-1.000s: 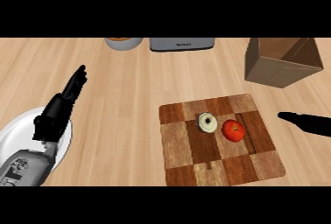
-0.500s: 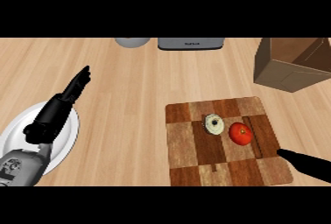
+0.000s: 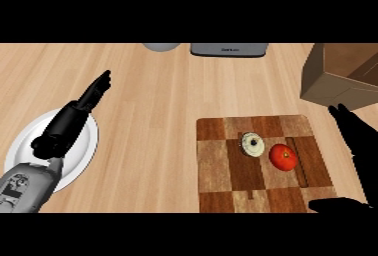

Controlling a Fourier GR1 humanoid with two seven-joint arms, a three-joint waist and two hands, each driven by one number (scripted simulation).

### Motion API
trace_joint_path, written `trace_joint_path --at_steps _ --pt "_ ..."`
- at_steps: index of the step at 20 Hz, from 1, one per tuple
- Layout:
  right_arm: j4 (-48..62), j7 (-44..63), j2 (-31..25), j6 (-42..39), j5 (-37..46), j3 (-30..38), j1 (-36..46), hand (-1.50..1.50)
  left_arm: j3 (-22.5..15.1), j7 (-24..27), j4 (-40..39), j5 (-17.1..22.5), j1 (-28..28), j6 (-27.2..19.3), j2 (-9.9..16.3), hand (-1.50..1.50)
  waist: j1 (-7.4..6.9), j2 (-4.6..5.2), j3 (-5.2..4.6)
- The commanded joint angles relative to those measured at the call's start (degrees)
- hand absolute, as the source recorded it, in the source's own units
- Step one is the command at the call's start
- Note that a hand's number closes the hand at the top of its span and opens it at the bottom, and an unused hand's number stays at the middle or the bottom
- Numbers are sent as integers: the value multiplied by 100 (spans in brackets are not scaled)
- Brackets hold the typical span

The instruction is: Pick the cupcake from the cutting board and place it in the cardboard box

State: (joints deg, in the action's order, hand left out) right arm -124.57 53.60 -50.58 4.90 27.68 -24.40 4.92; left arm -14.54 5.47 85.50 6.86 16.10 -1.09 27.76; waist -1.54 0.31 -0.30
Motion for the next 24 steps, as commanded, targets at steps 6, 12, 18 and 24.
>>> trace_joint_path --at_steps 6,12,18,24 --pt "437 2366 1027 -1922 -280 -1115 1881 -150 26 -106 -222 -40 240 126 -139 0 -74 -6 -3" --pt "1478 2910 2038 -2024 -386 -1330 2550 -150 144 224 -220 -95 -73 200 -23 0 -61 -21 2" --pt "2424 3026 2960 -1865 -141 -1602 2733 -150 240 353 -308 -99 -95 281 -34 0 37 -24 11" --pt "3246 2797 3082 -2020 270 -1493 3072 -150 281 -5 -82 -129 -55 170 -139 0 77 -37 21"
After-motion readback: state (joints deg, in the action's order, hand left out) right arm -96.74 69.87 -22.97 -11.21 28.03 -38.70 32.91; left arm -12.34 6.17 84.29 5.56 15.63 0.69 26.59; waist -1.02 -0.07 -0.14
